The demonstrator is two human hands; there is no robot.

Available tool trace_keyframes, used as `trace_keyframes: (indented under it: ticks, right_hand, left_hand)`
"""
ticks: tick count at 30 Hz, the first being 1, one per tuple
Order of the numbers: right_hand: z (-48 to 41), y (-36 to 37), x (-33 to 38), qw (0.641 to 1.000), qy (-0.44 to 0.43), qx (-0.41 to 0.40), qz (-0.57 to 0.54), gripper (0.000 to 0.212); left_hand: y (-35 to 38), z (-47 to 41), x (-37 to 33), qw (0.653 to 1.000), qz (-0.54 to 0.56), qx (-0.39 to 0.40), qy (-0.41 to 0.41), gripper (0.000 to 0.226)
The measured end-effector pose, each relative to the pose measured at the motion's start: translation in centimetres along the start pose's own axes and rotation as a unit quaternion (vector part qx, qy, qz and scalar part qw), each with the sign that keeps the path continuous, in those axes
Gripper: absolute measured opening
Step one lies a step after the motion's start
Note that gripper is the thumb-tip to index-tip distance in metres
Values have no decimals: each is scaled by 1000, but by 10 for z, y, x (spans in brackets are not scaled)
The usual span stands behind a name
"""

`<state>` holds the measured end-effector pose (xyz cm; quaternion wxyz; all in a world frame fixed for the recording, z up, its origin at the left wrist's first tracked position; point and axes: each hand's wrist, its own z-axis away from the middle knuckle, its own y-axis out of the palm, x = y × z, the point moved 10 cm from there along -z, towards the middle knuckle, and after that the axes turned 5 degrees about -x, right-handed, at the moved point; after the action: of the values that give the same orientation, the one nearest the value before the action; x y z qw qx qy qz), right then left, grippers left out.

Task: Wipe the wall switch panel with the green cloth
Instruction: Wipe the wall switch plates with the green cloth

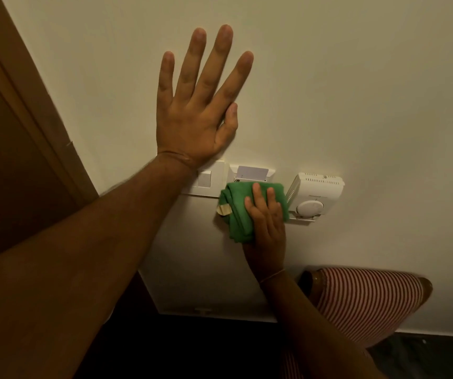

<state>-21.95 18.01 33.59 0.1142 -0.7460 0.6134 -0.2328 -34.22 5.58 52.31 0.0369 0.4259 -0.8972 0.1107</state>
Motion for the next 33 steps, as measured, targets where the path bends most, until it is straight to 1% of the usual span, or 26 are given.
trace_keyframes:
  ticks: [2, 6, 8, 9, 10, 13, 15, 17, 20, 22, 24, 28, 31, 33]
  right_hand:
    - [1, 11, 14, 1000, -1, 0, -2, 44]
    - [12, 25, 25, 995, -91, 37, 34, 37]
    - [17, 24, 18, 992, -106, 52, 51, 43]
    - [18, 21, 13, 993, -93, 53, 46, 47]
    - [17, 15, 8, 996, -71, 45, 35, 46]
    - [6, -3, -7, 1000, 7, -15, -8, 44]
    - [-1, -3, -2, 998, 35, -41, -19, 45]
    - [-2, 7, 12, 999, 34, -35, -15, 42]
    - [5, 21, 30, 999, -35, 11, -6, 39]
    - [11, 20, 27, 998, -62, 27, 2, 37]
    - [12, 10, 14, 999, -41, 15, 2, 39]
    - [3, -7, -4, 998, 38, -43, -19, 43]
    - [-2, 0, 10, 997, 48, -62, -24, 37]
    - [-1, 12, 23, 999, 28, -40, -11, 35]
  left_hand:
    - [1, 1, 0, 1000, -2, 0, 0, 72]
    - [1, 1, -1, 1000, -2, 1, 1, 72]
    - [1, 0, -1, 1000, -7, 3, 3, 72]
    - [2, 0, 0, 1000, -9, 4, 1, 72]
    - [2, 1, 0, 1000, -9, 5, 0, 73]
    - [3, 1, 0, 1000, -7, 6, 0, 73]
    - [3, 1, 0, 1000, -7, 5, 0, 73]
    - [4, 1, 2, 1000, -5, 2, -8, 73]
    - [3, 0, 3, 1000, -6, 4, -13, 73]
    - [3, -1, 2, 1000, -2, 10, -5, 73]
    - [3, -1, 0, 1000, -1, 10, -1, 73]
    - [3, 0, 1, 1000, -3, 4, -8, 73]
    - [7, -1, 3, 1000, 2, -7, -12, 73]
    - [12, 1, 5, 1000, 9, -10, -13, 74]
